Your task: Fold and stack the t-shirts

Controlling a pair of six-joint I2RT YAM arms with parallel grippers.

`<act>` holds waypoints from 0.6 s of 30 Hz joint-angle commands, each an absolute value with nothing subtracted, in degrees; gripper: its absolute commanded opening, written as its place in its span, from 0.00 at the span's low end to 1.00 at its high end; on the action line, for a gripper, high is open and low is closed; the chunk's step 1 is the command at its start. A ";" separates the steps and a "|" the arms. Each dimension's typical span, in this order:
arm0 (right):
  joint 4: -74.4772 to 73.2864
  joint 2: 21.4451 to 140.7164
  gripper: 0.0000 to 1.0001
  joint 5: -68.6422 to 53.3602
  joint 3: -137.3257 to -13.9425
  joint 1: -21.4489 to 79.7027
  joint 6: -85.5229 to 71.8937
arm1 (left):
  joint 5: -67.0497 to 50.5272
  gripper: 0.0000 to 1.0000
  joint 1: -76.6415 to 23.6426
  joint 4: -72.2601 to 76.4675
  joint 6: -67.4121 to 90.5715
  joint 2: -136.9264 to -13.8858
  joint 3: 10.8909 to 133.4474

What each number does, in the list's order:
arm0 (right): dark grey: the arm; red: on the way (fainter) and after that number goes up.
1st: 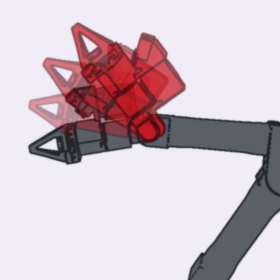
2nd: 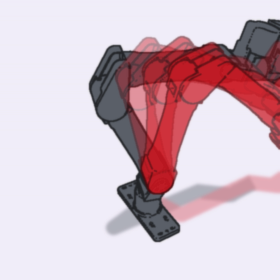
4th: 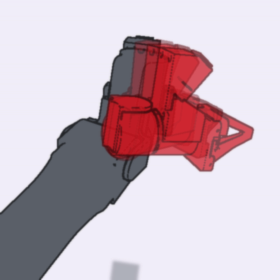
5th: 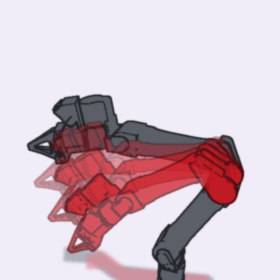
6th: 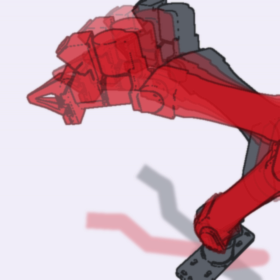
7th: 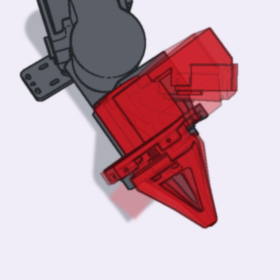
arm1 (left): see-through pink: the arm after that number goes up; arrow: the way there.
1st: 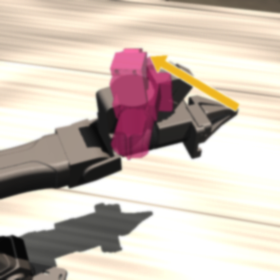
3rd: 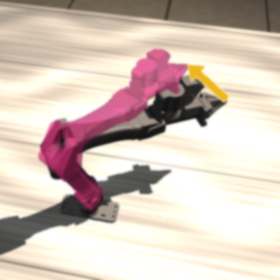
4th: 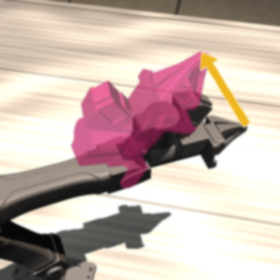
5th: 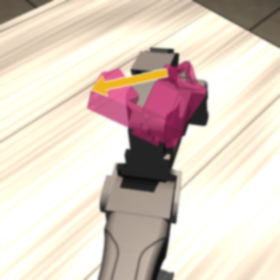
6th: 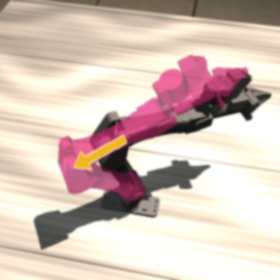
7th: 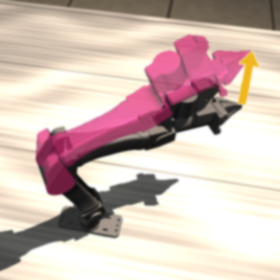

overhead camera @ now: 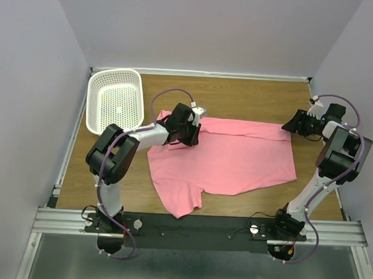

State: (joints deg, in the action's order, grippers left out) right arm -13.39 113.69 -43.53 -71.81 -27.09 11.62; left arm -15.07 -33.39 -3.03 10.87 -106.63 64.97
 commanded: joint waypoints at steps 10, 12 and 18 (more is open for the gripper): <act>-14.68 112.94 0.63 -44.74 -72.16 -27.07 12.92 | -5.80 0.59 -32.97 0.17 15.62 -91.94 63.19; -14.68 113.29 0.63 -44.74 -72.51 -27.07 13.01 | -6.15 0.59 -28.23 2.02 18.27 -92.63 63.81; -14.68 115.84 0.63 -44.21 -74.88 -27.07 12.22 | -3.53 0.59 -21.97 0.45 21.62 -102.73 70.74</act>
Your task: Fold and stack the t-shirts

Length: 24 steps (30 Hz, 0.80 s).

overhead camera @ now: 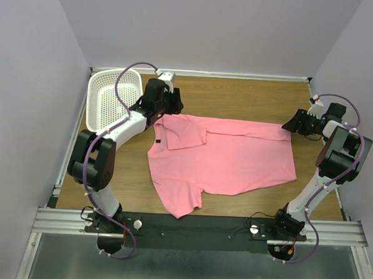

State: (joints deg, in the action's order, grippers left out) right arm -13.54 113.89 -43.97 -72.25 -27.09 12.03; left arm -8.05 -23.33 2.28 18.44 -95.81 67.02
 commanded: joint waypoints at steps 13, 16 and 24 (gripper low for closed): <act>-14.77 118.56 0.63 -43.15 -78.13 -26.98 11.34 | 15.64 0.57 -20.92 -9.58 27.16 -112.59 77.87; -14.77 118.65 0.63 -43.33 -77.87 -26.98 11.25 | 16.96 0.57 -20.66 -9.93 28.12 -113.72 78.22; -14.77 118.30 0.63 -42.01 -78.05 -26.98 11.78 | 17.05 0.52 -20.39 -11.78 27.25 -117.16 82.09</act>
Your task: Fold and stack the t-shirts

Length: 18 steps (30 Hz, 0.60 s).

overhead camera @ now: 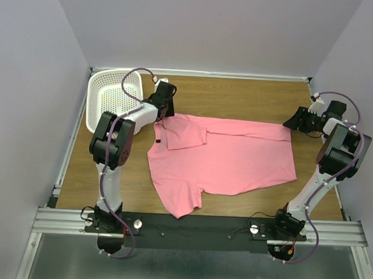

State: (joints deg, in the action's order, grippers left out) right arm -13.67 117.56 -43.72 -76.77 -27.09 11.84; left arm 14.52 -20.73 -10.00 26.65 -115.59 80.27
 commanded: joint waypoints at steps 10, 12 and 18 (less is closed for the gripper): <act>-14.77 117.60 0.63 -41.31 -80.15 -27.07 10.02 | 14.15 0.11 -19.25 -10.90 26.37 -119.09 84.55; -14.77 117.42 0.63 -40.96 -80.16 -26.98 9.93 | 14.33 0.09 -18.99 -10.55 26.19 -118.83 84.90; -14.68 119.26 0.64 -41.22 -81.91 -27.07 6.95 | 13.71 0.04 -17.67 -10.11 25.84 -119.09 85.34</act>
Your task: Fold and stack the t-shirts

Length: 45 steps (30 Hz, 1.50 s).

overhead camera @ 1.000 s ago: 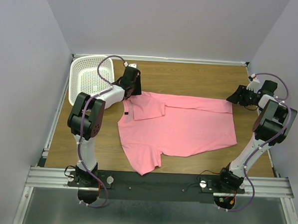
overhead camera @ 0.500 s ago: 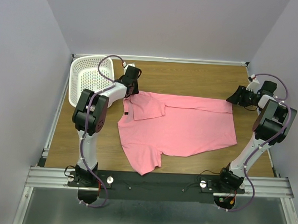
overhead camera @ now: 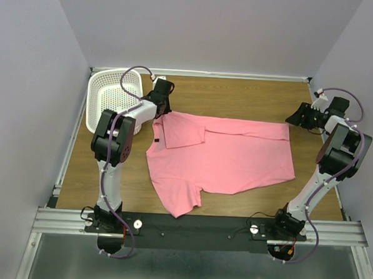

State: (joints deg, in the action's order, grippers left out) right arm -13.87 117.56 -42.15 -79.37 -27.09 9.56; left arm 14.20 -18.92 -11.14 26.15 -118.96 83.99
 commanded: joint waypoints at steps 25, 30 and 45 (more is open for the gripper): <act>-16.96 126.65 0.00 -42.37 -84.46 -24.35 4.92 | 9.14 0.01 -15.12 -9.31 25.31 -122.61 88.77; -16.88 127.35 0.00 -38.86 -91.03 -24.35 4.40 | 8.61 0.00 -14.77 -10.28 25.75 -124.45 92.27; -18.98 140.01 0.45 -34.90 -114.08 -23.38 1.40 | 3.70 0.27 -14.24 -15.38 27.78 -133.51 110.90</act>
